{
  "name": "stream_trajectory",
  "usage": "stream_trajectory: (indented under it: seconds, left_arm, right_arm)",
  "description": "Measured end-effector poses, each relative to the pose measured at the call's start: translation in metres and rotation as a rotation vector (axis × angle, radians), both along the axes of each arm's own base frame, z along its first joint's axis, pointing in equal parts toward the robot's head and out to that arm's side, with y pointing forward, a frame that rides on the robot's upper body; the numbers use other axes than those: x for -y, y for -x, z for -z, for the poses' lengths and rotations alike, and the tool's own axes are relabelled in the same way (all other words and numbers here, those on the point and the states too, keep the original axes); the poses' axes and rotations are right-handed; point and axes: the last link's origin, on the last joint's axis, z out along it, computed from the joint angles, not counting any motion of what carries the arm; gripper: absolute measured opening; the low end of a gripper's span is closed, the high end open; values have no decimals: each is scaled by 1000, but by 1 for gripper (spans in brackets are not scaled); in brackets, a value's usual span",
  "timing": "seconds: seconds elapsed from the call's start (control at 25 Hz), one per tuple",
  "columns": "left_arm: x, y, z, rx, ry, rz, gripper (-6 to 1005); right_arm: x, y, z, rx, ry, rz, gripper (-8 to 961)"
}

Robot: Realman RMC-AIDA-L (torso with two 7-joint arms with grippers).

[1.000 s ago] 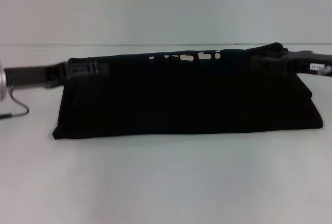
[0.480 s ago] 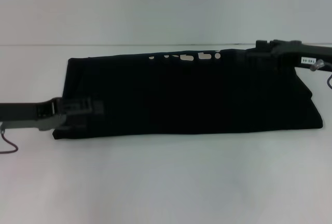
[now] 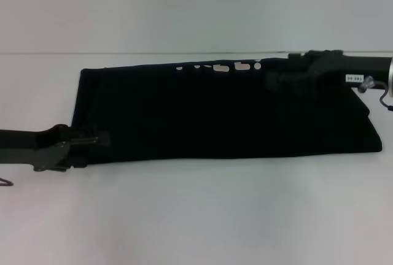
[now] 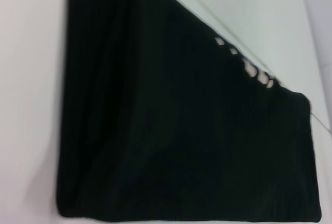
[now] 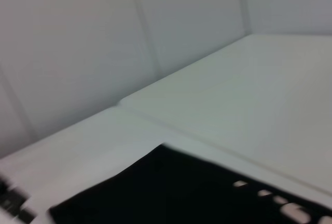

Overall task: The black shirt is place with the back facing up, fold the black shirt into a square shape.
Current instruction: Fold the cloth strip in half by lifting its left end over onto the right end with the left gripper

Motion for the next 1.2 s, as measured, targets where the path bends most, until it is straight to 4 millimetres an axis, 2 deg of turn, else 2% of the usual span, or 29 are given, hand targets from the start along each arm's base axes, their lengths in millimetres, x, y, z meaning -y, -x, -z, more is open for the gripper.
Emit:
stream_trajectory:
  seconds: [0.24, 0.68, 1.2]
  left_arm:
    - [0, 2, 9, 19, 46, -105, 951]
    - [2, 10, 24, 87, 53, -283, 951]
    - [3, 17, 20, 161, 17, -417, 951]
  right_arm:
    - [10, 16, 3, 35, 114, -118, 927]
    - [5, 23, 2, 36, 94, -130, 927]
    - [3, 30, 1, 26, 79, -157, 927]
